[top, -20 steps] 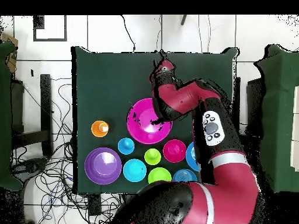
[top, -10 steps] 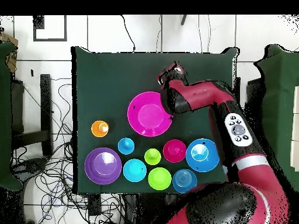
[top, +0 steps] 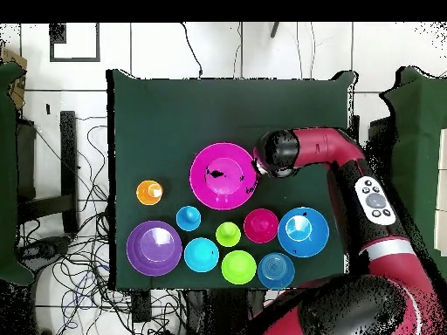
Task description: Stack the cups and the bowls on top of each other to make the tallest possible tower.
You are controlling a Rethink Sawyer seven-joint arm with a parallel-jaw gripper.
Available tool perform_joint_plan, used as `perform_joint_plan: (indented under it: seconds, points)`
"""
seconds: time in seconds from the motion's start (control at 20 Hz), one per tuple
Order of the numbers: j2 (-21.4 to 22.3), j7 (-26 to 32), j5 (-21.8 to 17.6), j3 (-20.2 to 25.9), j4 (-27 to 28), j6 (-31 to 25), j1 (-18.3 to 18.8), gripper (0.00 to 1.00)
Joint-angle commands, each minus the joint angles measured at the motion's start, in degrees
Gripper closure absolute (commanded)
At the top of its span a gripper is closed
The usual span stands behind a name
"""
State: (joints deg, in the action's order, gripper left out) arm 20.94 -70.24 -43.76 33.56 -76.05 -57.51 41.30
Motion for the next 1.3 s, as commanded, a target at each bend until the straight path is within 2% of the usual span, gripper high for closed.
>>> perform_joint_plan:
  seconds: [0.05, 0.3, 0.5, 0.7, 0.95, 1.3]
  points:
    - [0.8, 16.9, 2.8, 5.3, -4.1, -4.0, -1.7, 0.00]
    - [6.1, 11.5, 3.4, 6.6, -8.7, -0.1, -1.3, 0.00]
    - [13.4, 7.3, 6.3, 7.0, -12.5, -1.1, -0.7, 0.00]
    - [18.1, 6.5, 9.9, 7.7, -15.5, -3.9, -0.1, 0.00]
    - [17.3, 6.6, 9.7, 7.2, -15.7, -2.0, -0.3, 0.00]
    - [9.2, 3.4, 4.9, 4.7, -12.9, 6.9, -2.1, 0.00]
